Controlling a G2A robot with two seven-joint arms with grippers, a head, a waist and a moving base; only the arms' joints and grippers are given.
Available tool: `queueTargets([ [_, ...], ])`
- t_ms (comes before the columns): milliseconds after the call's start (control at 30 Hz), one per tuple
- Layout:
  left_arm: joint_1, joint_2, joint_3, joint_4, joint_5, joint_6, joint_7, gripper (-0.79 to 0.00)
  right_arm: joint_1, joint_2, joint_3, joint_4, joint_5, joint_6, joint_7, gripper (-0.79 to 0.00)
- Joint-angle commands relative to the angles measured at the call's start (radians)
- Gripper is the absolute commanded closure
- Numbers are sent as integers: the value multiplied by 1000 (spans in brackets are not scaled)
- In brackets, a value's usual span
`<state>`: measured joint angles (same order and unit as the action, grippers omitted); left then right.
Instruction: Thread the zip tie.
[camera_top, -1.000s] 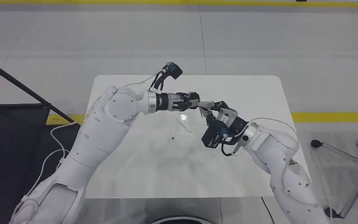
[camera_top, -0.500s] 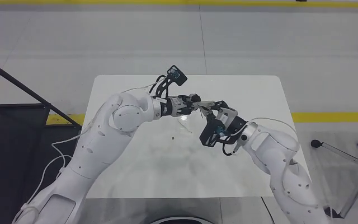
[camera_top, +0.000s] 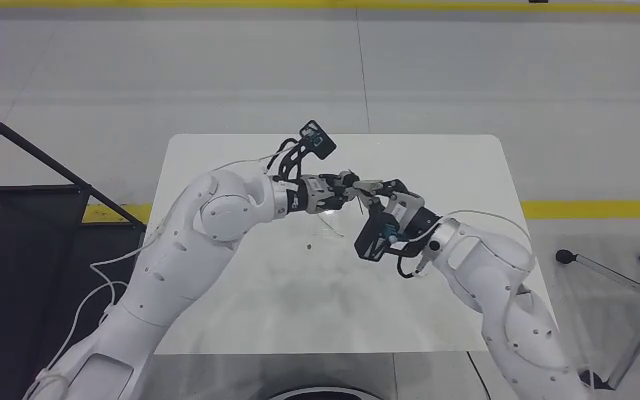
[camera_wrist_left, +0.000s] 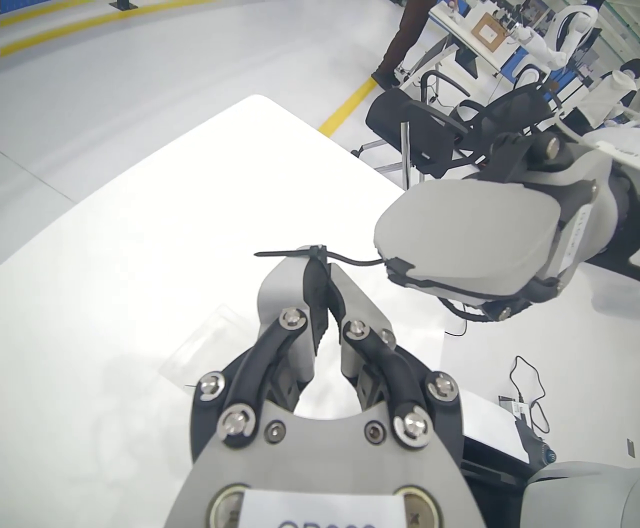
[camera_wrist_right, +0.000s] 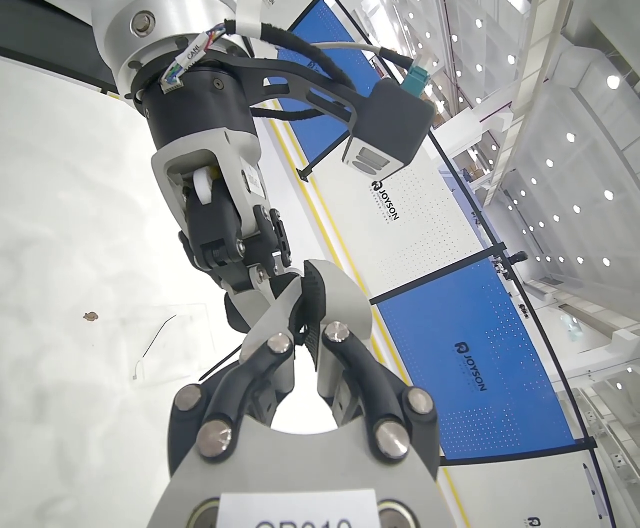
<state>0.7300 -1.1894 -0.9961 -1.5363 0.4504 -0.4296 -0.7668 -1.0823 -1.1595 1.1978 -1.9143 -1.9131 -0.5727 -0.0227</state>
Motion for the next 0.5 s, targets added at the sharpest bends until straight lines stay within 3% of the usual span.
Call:
queueTargets([
  [0, 4, 1, -3, -2, -2, 2, 3, 0, -1, 0, 0, -2, 3, 4, 7, 0],
  [33, 6, 1, -4, -3, -4, 5, 4, 0, -3, -1, 1, -2, 7, 13, 11, 0],
  [67, 8, 1, -8, 0, -8, 14, 9, 0, -5, -1, 2, -4, 14, 22, 11, -135],
  [100, 9, 1, -11, 0, -7, 24, 13, 0, -8, -2, 4, -5, 21, 29, 11, -326],
  [133, 11, 1, -15, 2, -10, 39, 22, 0, -12, -2, 8, -7, 28, 37, 10, -585],
  [167, 13, 1, -18, 4, -16, 52, 29, 0, -17, -2, 12, -9, 36, 45, 9, -767],
  [467, 24, -2, -50, 17, -73, 121, 88, 0, -104, -1, 93, 11, 282, 76, -65, -785],
])
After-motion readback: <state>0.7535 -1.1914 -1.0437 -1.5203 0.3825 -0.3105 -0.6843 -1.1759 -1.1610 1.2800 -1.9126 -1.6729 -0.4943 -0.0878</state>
